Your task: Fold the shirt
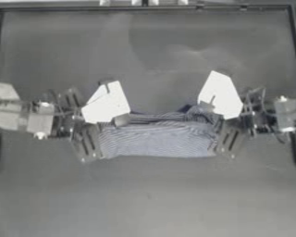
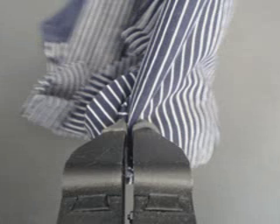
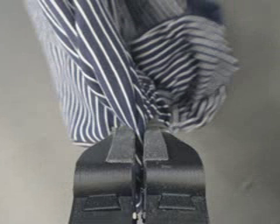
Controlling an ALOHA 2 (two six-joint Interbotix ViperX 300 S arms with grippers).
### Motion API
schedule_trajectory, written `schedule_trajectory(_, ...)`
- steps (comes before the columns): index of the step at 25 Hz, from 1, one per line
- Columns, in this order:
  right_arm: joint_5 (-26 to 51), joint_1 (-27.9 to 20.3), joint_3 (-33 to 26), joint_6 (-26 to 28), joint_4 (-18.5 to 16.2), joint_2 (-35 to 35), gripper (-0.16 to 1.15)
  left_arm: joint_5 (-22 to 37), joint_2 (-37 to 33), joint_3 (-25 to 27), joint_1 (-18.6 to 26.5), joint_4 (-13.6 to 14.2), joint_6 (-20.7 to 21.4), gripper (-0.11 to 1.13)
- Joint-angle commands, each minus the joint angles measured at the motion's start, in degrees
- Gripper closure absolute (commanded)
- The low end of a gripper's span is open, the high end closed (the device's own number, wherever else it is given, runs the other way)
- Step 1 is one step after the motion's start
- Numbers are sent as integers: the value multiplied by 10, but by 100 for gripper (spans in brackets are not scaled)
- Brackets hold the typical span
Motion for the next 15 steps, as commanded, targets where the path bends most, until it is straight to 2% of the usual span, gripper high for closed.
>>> schedule_trajectory(1,-12,-33,0,-26,16,6,93,-11,0,4,29,-6,18,97)
schedule_trajectory(5,-37,-55,5,-48,26,33,93,-35,21,11,54,-11,44,97)
schedule_trajectory(15,-58,-86,9,-71,21,91,93,-52,69,12,83,-11,87,98)
